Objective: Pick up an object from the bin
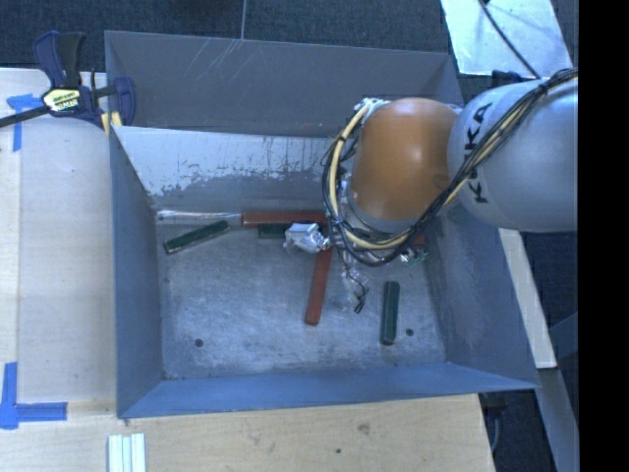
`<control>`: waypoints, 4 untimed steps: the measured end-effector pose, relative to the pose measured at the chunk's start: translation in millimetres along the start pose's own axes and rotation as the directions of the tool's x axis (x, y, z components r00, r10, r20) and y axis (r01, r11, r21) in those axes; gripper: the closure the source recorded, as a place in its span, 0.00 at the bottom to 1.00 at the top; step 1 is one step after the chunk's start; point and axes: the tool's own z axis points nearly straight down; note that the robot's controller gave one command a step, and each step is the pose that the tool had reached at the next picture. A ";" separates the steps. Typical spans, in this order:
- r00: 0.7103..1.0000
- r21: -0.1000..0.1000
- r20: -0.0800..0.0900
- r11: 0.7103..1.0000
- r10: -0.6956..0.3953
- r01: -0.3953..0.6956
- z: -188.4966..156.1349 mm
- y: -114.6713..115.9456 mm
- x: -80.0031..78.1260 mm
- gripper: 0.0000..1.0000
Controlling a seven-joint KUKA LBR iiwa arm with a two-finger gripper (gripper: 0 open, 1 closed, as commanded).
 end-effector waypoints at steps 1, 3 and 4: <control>0.991 -0.004 -0.006 0.991 -0.133 0.133 30.9 -0.6 -4.5 0.00; 0.992 -0.003 -0.001 0.992 -0.127 0.127 28.6 -1.3 -6.7 1.00; 0.992 0.003 0.002 0.992 -0.123 0.123 -51.8 -3.1 -9.6 1.00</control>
Offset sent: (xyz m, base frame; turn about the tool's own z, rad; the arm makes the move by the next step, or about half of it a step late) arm 0.0039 0.0023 -0.0303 -0.1363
